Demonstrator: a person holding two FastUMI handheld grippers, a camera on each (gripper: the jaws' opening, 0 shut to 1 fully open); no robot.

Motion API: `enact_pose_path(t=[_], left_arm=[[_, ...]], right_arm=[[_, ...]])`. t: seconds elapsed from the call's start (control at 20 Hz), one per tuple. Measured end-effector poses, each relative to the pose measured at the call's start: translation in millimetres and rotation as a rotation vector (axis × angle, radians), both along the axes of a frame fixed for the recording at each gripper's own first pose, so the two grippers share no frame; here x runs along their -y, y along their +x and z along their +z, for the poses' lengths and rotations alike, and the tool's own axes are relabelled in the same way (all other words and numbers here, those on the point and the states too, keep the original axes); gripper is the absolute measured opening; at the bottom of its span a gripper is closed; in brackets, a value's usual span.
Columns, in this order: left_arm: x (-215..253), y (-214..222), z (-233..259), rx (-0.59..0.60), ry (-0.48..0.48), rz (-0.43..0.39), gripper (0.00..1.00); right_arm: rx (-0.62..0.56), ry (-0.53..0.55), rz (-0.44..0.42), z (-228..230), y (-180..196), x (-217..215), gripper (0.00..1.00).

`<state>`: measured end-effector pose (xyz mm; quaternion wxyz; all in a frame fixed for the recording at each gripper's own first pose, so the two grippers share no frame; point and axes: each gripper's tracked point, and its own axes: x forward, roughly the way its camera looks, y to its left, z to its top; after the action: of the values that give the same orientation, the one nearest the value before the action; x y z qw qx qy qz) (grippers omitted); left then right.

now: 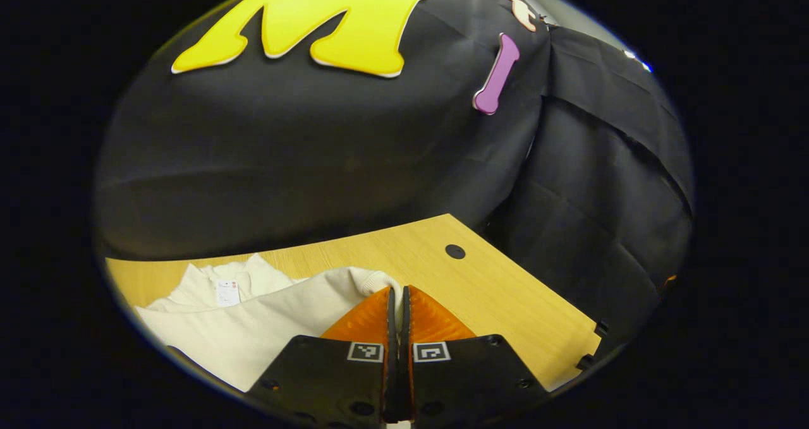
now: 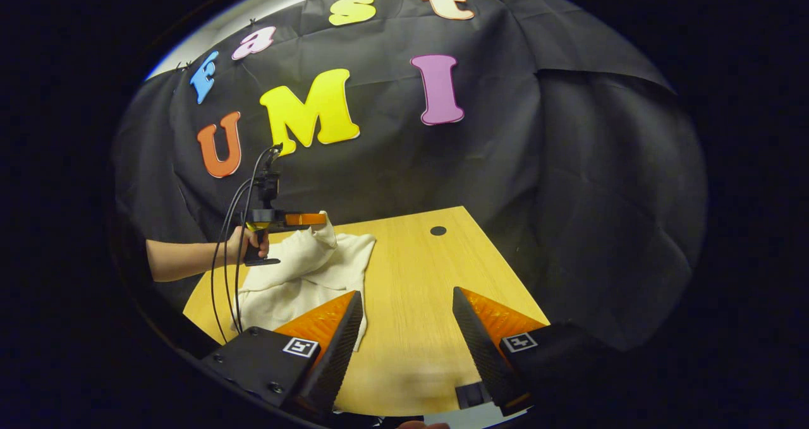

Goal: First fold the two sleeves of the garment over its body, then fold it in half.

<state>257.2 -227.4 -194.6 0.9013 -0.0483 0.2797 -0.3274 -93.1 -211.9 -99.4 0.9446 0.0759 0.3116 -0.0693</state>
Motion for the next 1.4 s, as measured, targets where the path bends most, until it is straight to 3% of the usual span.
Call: enact_pose_path(t=[0.3,0.45,0.55,0.65,0.7,0.9,1.1,1.3,1.4], left_arm=[[19.1,22.6,-66.9,-0.067,0.002,0.064,0.05],[14.0,26.8,-77.8,-0.08,0.008,0.108,0.15],[5.0,24.5,-72.6,-0.065,0.007,0.133,0.36],[-12.3,21.5,-60.2,-0.034,0.01,0.171,0.73],[-25.5,19.0,-50.1,-0.011,0.011,0.195,0.97],[-80.6,-1.8,3.4,0.074,0.054,0.32,0.98],[-135.3,-52.2,81.3,0.194,0.039,0.425,0.99],[-194.7,-100.3,133.9,0.295,0.105,0.561,0.98],[-212.5,-131.4,157.0,0.328,0.091,0.587,0.98]], right_arm=[[-0.064,-0.047,0.002,-6.7,-6.7,4.6,0.89],[-0.078,-0.057,0.019,-5.6,-4.3,-1.3,0.89],[-0.072,-0.063,0.039,-1.9,-0.2,-6.3,0.9],[-0.058,-0.057,0.056,1.3,6.2,-13.2,0.89],[-0.048,-0.049,0.067,2.5,10.4,-19.3,0.89],[-0.01,-0.042,0.124,4.9,28.2,-46.5,0.89],[0.062,-0.03,0.195,16.3,53.0,-83.0,0.89],[0.121,-0.039,0.248,18.6,76.1,-113.9,0.89],[0.139,-0.026,0.26,21.0,83.1,-128.0,0.9]])
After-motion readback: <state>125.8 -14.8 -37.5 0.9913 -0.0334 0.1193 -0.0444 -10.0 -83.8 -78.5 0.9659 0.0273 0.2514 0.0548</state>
